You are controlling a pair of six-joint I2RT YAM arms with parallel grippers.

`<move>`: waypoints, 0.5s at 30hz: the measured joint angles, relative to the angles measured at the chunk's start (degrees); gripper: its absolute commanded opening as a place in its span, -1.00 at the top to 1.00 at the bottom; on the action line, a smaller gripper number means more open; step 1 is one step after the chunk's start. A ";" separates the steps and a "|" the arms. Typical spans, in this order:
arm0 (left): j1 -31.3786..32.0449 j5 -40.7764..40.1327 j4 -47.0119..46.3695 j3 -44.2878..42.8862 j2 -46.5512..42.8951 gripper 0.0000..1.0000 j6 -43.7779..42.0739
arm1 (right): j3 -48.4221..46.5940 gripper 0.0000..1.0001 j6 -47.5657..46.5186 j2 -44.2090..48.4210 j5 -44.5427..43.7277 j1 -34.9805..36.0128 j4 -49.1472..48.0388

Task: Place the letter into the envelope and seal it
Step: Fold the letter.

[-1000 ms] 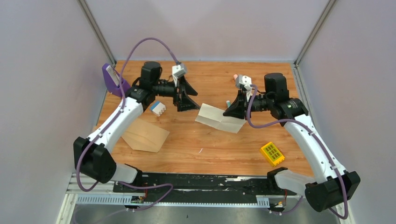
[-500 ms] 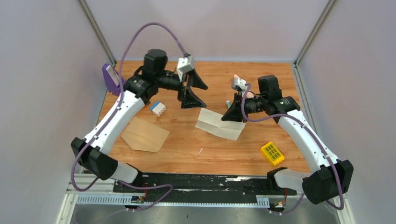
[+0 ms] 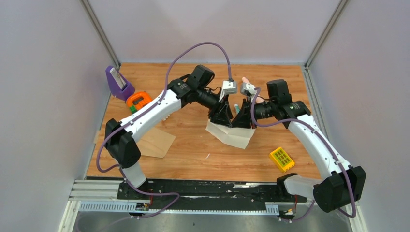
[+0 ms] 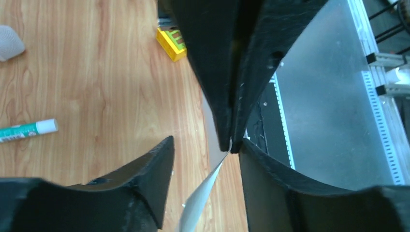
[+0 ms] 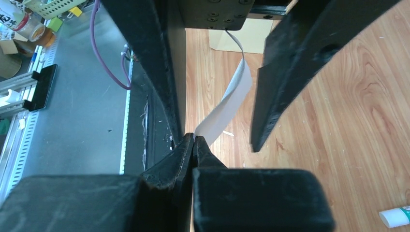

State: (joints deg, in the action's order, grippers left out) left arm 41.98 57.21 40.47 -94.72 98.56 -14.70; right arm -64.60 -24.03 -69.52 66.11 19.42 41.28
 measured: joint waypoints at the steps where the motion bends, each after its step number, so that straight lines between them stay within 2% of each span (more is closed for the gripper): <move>1: 0.50 -0.35 0.59 -0.31 0.00 0.02 -0.44 | 0.07 1.00 -0.02 0.02 0.00 -0.04 0.04; 4: 1.42 -1.03 1.31 -0.70 -0.04 0.19 -1.44 | 0.09 1.00 -0.13 0.02 -0.28 -0.07 0.11; 10: 1.55 -2.23 2.40 -0.70 -0.44 0.26 -2.95 | 0.11 1.00 -0.33 0.02 -1.57 -0.09 0.04; 15: 1.40 -3.85 4.13 -0.61 -1.70 0.65 -4.96 | 0.11 1.00 -0.68 0.02 -2.14 -0.39 -0.02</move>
State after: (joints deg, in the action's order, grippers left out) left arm 43.38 53.36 44.60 -95.33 96.86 -19.66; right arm -64.49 -24.71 -69.49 63.96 19.03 41.25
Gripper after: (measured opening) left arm 0.283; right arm 0.010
